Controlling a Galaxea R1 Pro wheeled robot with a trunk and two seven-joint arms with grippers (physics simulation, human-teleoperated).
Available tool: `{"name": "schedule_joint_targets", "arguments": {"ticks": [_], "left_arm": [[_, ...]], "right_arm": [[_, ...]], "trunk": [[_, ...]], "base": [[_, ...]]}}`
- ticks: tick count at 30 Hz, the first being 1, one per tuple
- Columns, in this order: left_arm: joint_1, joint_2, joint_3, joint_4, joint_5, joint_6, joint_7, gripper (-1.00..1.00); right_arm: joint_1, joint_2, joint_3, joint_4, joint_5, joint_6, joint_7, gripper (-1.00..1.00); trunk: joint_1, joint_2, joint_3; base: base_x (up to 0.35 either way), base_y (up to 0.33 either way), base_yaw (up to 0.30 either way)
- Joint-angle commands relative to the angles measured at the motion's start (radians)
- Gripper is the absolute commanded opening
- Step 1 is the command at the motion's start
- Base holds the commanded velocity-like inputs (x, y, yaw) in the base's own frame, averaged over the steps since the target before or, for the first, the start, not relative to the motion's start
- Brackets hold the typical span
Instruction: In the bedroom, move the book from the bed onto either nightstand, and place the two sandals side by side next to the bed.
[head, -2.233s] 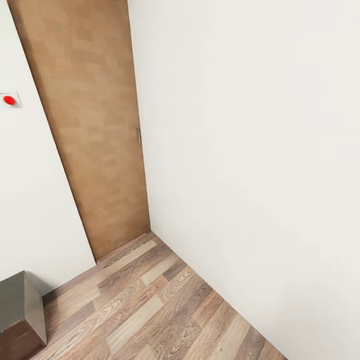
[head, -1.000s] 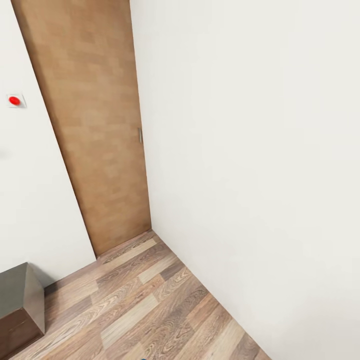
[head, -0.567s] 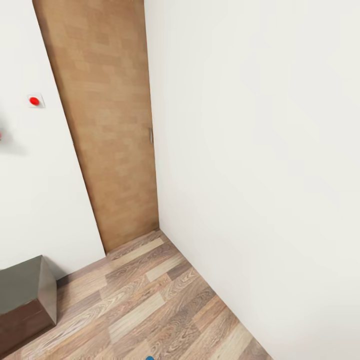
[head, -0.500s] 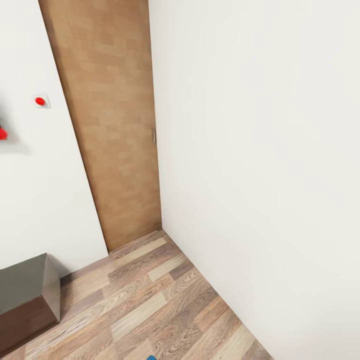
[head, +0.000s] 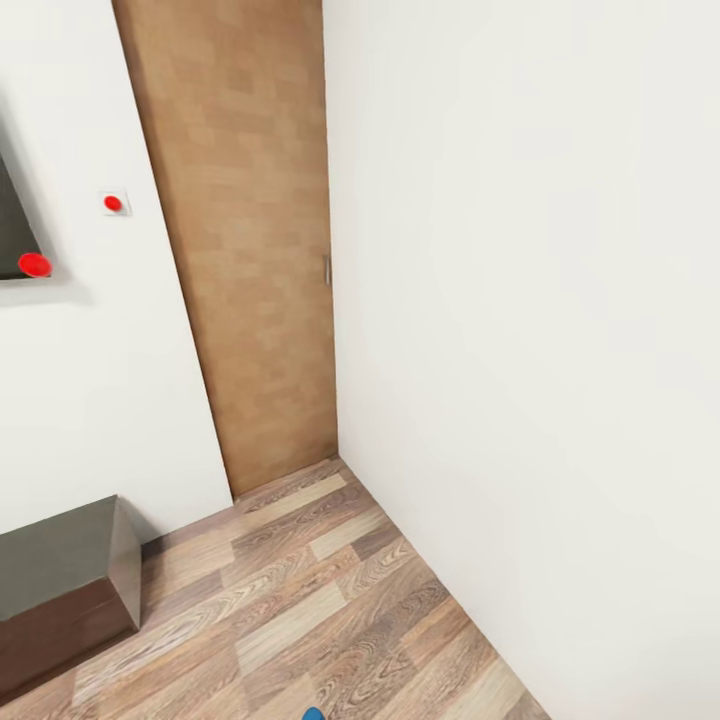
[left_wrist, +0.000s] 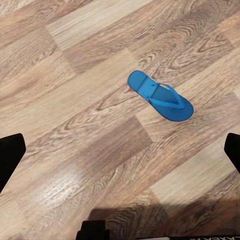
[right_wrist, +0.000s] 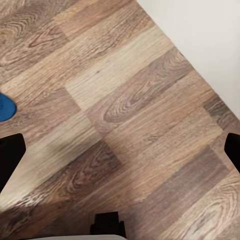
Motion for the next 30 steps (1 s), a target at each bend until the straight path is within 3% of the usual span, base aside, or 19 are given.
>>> {"name": "schedule_joint_targets", "arguments": {"ticks": [1,19,30], "left_arm": [[0.0,0.0,0.0,-0.001,0.0,-0.001,0.0,1.0],[0.0,0.0,-0.001,-0.001,0.0,-0.001,0.0,1.0],[0.0,0.0,0.0,-0.001,0.0,-0.001,0.0,1.0]], "right_arm": [[0.0,0.0,0.002,0.0,-0.009,-0.003,0.0,1.0],[0.0,0.0,0.002,0.0,-0.009,-0.003,0.0,1.0],[0.0,0.0,0.003,0.0,-0.007,-0.003,0.0,1.0]], "trunk": [[0.0,0.0,-0.001],[0.0,0.0,-0.001],[0.0,0.0,-0.001]], "base": [[0.0,-0.102,0.003],[0.0,-0.113,0.0],[0.0,-0.013,0.0]]}}
